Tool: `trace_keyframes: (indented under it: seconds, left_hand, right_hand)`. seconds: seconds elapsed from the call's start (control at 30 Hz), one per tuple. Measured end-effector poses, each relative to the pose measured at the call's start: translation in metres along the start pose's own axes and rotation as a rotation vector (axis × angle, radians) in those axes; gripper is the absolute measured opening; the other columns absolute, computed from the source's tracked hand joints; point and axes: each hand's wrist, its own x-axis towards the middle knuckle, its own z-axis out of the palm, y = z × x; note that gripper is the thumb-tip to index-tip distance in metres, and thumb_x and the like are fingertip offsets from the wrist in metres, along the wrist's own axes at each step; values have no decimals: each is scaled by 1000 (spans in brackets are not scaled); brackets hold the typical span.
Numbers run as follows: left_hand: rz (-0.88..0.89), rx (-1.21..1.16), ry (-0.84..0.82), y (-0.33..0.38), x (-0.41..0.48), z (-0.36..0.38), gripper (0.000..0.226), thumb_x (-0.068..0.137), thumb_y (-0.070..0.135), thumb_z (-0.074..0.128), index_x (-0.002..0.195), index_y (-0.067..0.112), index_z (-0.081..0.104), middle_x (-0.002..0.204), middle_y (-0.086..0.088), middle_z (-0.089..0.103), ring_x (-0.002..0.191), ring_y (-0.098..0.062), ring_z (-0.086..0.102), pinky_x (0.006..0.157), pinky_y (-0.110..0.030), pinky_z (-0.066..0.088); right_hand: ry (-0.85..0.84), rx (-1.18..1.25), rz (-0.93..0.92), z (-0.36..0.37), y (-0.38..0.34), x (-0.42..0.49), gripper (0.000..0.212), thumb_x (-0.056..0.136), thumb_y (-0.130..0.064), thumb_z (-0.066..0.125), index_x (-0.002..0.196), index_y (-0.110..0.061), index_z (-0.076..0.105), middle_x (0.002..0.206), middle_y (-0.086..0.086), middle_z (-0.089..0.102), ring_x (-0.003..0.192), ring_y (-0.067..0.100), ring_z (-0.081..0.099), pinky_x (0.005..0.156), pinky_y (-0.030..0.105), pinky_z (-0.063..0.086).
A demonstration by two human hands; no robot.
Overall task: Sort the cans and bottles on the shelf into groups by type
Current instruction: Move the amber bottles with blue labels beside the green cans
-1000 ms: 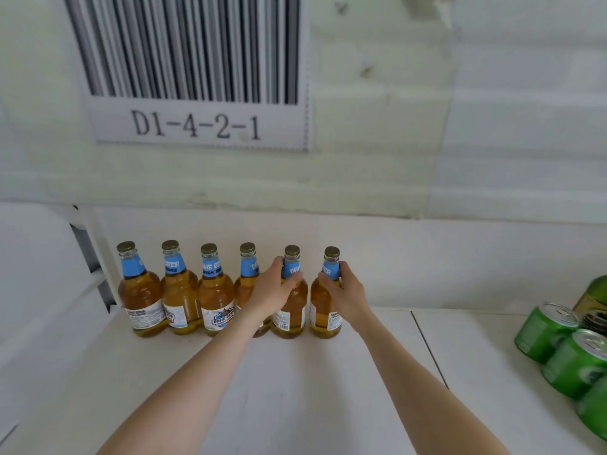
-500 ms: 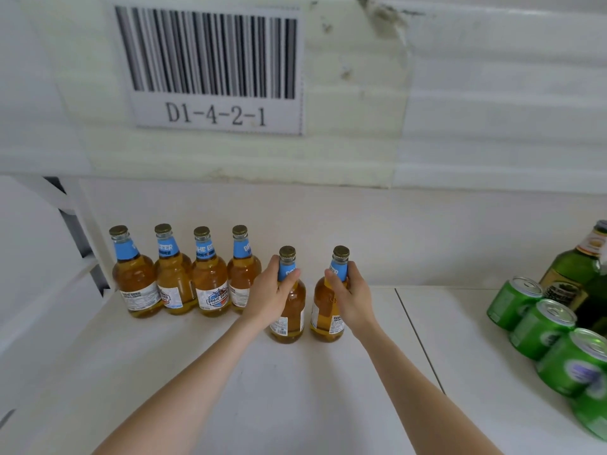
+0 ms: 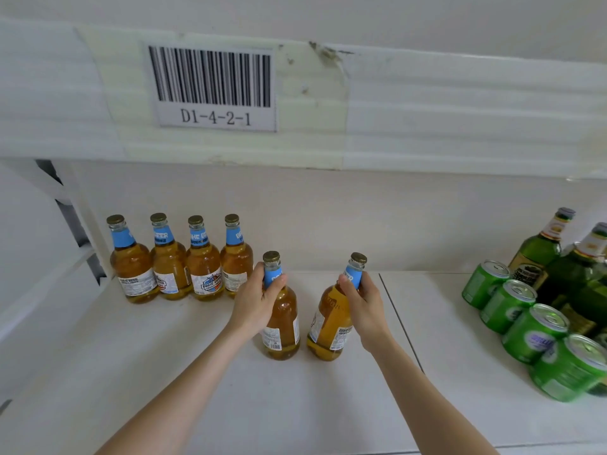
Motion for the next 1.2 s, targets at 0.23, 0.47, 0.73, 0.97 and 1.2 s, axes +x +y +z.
trace_keyframes:
  seconds: [0.23,0.47,0.73,0.97,1.2]
  left_hand:
    - [-34,-57,-22,18,-31,6,29,97,41,49,117,20,50,108,-1,65,100,-9,60,84,-25,48]
    - [-27,-78,12,48,-68,21,24,96,42,51,110,22,53,101,0,68,95,-9,63,83,-27,49]
    - [-37,-72,2,91,-133,60,28,95,47,50,111,23,53,102,0,69,96,-10,63,87,-33,52]
    - [-28,-97,-18,123,-169,101,29,95,47,50,110,22,53,99,1,68,91,-10,64,79,-25,51]
    - [-2,-92,-59,148,-162,140,30,96,43,51,112,18,53,97,-3,67,90,-15,64,82,-33,53]
  right_hand:
    - [30,33,46,-38,-1,-28,20,95,-41,56,96,-21,59,93,13,65,79,16,59,72,31,49]
    - [23,35,30,-87,-10,-58,22,96,-41,55,96,-20,59,88,10,61,80,18,58,73,35,48]
    - [-1,17,41,-154,-19,-114,25,95,-38,58,98,-14,60,87,11,66,78,17,61,69,31,50]
    - [26,0,27,-211,-17,-145,18,94,-40,60,93,-23,61,84,2,68,76,11,64,66,25,51]
    - [89,-2,47,-254,-14,-136,25,93,-42,61,95,-17,60,88,7,68,77,14,63,67,27,52]
